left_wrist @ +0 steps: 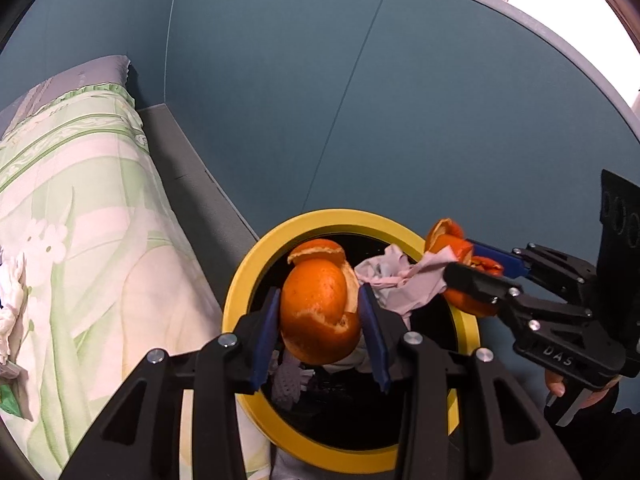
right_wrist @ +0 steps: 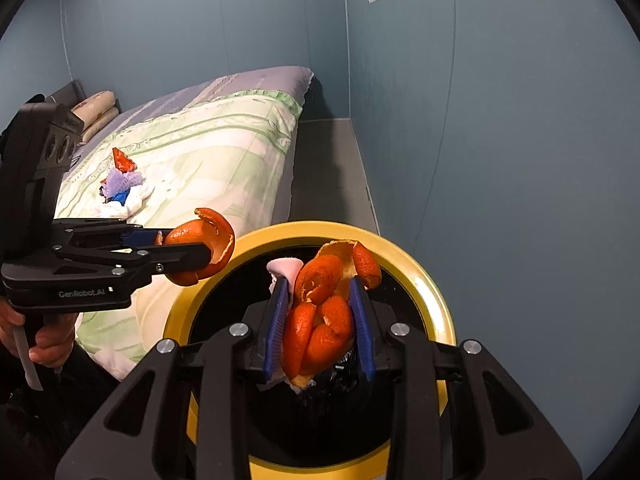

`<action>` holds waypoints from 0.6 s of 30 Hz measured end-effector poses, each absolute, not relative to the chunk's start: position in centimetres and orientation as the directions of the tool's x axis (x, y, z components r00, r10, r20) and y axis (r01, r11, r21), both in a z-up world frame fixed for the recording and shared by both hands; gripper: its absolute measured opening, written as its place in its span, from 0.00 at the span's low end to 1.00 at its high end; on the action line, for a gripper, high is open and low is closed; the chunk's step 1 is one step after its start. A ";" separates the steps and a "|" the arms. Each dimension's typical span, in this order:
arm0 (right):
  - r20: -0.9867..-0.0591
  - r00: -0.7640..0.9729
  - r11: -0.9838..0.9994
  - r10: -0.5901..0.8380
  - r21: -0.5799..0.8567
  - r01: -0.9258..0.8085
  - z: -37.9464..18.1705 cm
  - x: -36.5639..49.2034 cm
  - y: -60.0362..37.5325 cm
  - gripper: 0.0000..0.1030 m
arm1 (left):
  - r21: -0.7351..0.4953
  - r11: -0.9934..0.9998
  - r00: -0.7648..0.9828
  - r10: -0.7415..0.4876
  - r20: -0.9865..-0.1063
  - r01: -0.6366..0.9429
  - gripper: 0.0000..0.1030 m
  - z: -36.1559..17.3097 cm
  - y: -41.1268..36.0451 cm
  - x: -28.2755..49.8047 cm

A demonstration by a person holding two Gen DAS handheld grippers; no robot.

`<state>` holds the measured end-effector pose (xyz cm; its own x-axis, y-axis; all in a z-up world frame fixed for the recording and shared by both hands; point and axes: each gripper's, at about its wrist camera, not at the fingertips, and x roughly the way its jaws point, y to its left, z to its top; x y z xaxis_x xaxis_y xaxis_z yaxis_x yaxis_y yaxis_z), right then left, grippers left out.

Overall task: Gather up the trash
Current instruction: 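Open both tools to drop the orange peels into the bin, then move both tools back over the trash pile on the bed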

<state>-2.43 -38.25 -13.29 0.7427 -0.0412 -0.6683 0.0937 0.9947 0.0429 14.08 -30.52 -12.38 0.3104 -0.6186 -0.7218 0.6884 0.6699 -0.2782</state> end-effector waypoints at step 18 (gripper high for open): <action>-0.646 0.761 0.991 -0.056 0.055 0.119 -11.9 -2.4 -38.7 0.44 | -0.238 0.718 0.425 -0.609 -0.669 0.654 0.72 -9.7 -27.0 14.8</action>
